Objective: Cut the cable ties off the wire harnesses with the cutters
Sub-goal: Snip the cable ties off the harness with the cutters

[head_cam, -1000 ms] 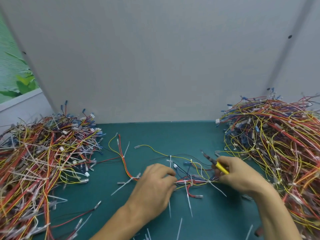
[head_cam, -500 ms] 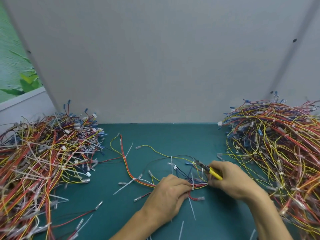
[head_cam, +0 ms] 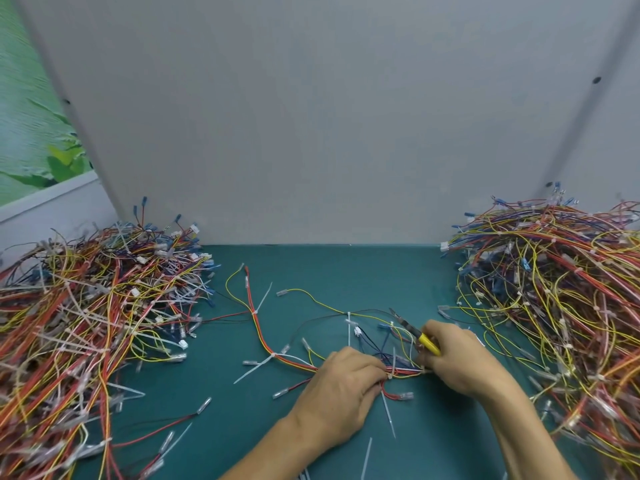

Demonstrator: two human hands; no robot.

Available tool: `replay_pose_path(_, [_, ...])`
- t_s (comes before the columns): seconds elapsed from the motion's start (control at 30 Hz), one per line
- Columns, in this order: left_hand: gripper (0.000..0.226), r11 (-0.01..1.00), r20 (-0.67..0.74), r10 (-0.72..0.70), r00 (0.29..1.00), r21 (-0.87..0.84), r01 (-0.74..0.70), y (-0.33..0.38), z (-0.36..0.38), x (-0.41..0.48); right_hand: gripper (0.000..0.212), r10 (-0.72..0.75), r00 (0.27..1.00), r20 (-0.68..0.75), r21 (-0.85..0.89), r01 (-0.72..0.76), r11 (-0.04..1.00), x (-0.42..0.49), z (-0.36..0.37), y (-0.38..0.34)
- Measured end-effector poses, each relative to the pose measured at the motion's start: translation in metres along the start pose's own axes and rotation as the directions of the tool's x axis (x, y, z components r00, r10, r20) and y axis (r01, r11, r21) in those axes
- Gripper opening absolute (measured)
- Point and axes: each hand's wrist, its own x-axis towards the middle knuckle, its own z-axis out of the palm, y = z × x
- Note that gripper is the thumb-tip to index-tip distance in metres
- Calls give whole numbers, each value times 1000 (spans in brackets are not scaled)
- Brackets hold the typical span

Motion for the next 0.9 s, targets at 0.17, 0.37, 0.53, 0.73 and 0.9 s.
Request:
replay_pose_path(0.17, [19,998,52,-13,999,54,11,2,-3,0,14,-43,998,51,107,37,994,-4,-9,4])
replay_pose_path(0.37, [10,936,-27,246,969,266,-231,37,0,14,8,-36,999,11,186,33,982,-3,-10,6])
replay_pose_path(0.53, [16,892,-161,366,917,340,-296,67,17,20,9,-36,999,16,243,30,970,-4,-10,5])
replay_pose_path(0.73, [14,944,-2,87,996,318,-82,67,33,18,12,-25,1000,18,264,20,964,-5,-10,4])
replay_pose_path(0.9, [41,971,58,-112,992,221,97,49,35,29,15,-26,999,18,284,20,959,-4,-10,5])
